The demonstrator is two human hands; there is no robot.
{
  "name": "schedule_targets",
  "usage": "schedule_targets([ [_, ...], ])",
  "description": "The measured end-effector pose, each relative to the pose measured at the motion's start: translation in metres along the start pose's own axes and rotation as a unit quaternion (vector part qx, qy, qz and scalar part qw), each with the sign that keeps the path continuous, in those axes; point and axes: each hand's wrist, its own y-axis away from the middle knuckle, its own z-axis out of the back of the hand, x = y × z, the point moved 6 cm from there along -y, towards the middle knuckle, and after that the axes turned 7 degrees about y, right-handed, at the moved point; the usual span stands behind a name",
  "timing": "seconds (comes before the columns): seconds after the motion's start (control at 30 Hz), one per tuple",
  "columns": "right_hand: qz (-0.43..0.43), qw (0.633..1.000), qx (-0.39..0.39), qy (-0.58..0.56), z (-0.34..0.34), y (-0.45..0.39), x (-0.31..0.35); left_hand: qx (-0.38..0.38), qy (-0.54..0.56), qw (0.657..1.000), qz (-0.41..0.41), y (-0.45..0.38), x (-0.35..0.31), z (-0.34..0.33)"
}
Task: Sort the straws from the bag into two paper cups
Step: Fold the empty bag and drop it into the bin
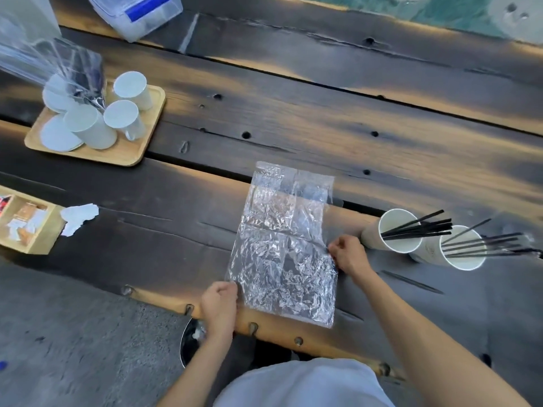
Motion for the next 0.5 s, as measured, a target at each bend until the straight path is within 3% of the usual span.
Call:
schedule_targets([
  [0.07, -0.005, 1.0, -0.004, 0.021, 0.001, 0.003, 0.003, -0.015, -0.047, 0.996, -0.07, -0.007, -0.034, -0.005],
  [0.23, 0.012, 0.992, -0.079, 0.095, 0.013, 0.004, 0.019, -0.025, -0.069, 0.987, -0.144, -0.041, -0.107, -0.03],
  [0.37, 0.018, 0.994, -0.1, -0.039, 0.025, -0.018, 0.043, 0.042, -0.099, 0.977, -0.182, -0.083, -0.159, -0.056],
  [0.5, -0.083, 0.986, -0.055, -0.136, 0.031, -0.048, 0.05, 0.119, -0.14, 0.967, -0.18, -0.114, -0.194, -0.09],
])
